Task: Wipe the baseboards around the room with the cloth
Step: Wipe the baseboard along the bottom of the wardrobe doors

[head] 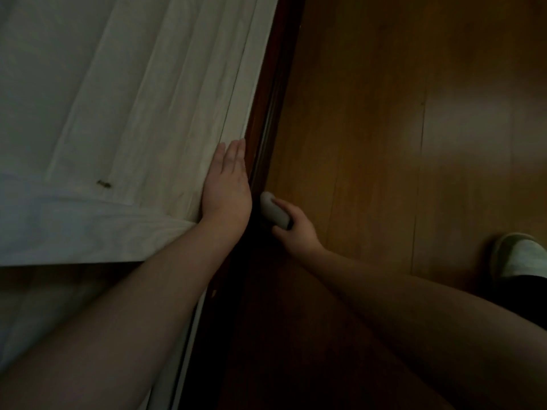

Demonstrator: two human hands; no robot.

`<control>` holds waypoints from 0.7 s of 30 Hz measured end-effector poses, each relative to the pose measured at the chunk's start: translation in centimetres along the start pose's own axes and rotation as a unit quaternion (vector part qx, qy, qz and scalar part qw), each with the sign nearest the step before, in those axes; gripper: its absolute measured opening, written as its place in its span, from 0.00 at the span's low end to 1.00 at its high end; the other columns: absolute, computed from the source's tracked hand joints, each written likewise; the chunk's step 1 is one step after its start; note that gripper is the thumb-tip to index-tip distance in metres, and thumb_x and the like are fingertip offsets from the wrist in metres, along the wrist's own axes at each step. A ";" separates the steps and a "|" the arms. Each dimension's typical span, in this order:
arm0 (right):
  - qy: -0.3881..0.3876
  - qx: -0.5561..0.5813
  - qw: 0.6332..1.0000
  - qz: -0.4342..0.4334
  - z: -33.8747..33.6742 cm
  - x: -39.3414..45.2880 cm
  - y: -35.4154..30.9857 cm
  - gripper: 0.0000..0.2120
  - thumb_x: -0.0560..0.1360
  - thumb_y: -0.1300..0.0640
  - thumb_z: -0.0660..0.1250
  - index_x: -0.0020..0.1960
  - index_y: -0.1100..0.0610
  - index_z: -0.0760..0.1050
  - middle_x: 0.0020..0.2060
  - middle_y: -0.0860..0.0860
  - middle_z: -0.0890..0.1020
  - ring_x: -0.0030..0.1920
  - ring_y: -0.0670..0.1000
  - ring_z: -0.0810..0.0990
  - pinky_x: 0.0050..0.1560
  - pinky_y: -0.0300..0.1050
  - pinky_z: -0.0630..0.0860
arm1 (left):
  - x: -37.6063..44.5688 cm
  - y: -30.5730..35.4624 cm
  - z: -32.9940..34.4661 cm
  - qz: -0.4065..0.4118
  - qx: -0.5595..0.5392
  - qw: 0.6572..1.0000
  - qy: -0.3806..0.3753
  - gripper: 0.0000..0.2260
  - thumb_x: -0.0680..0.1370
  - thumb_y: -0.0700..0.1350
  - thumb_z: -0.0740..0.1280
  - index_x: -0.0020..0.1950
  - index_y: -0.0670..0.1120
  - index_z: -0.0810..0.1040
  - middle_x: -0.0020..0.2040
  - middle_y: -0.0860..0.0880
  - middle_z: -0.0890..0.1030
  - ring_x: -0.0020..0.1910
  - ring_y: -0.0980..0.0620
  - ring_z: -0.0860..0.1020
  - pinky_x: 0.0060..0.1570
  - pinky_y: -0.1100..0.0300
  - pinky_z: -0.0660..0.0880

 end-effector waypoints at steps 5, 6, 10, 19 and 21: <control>0.073 0.001 0.997 -0.006 -5.1 4.5 -1.8 0.30 0.77 0.60 0.68 0.75 0.49 0.63 0.72 0.51 0.69 0.69 0.52 0.69 0.69 0.52 0.70 | 0.2 0.0 0.4 -0.004 -0.001 1.000 0.008 0.30 0.84 0.52 0.43 0.77 0.34 0.40 0.79 0.37 0.38 0.79 0.41 0.40 0.76 0.44 0.36; 0.084 0.001 0.996 -0.006 -5.9 5.7 -2.4 0.30 0.77 0.59 0.68 0.76 0.49 0.62 0.72 0.52 0.68 0.69 0.53 0.70 0.68 0.53 0.71 | 0.3 0.0 0.5 -0.003 0.000 1.000 0.006 0.30 0.84 0.52 0.43 0.77 0.33 0.40 0.79 0.37 0.39 0.79 0.41 0.41 0.75 0.44 0.36; 0.122 -0.012 0.992 -0.040 -7.7 10.4 -6.2 0.30 0.77 0.58 0.69 0.75 0.49 0.63 0.71 0.52 0.68 0.68 0.54 0.70 0.68 0.53 0.71 | 0.4 0.0 0.6 0.005 0.006 1.000 0.002 0.30 0.84 0.53 0.42 0.77 0.33 0.40 0.80 0.36 0.41 0.79 0.40 0.41 0.75 0.43 0.36; 0.115 -0.078 0.987 -0.084 -7.8 17.4 -11.9 0.30 0.77 0.64 0.66 0.76 0.51 0.63 0.73 0.53 0.65 0.71 0.56 0.68 0.72 0.48 0.67 | 0.6 0.0 0.8 0.013 -0.009 1.000 0.009 0.31 0.84 0.54 0.44 0.77 0.33 0.41 0.79 0.35 0.41 0.79 0.39 0.41 0.74 0.42 0.35; 0.108 -0.077 0.988 -0.084 -7.5 17.0 -12.1 0.30 0.77 0.64 0.66 0.76 0.51 0.63 0.73 0.53 0.65 0.71 0.56 0.68 0.71 0.48 0.68 | 0.5 -0.1 0.7 0.014 -0.010 1.000 0.009 0.31 0.84 0.54 0.44 0.78 0.33 0.41 0.79 0.35 0.41 0.79 0.39 0.41 0.74 0.42 0.35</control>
Point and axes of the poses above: each hand's wrist, its own x-axis towards the middle knuckle, its own z-axis out of the palm, y = z × x, the point moved 3 cm from there along x, towards the middle knuckle
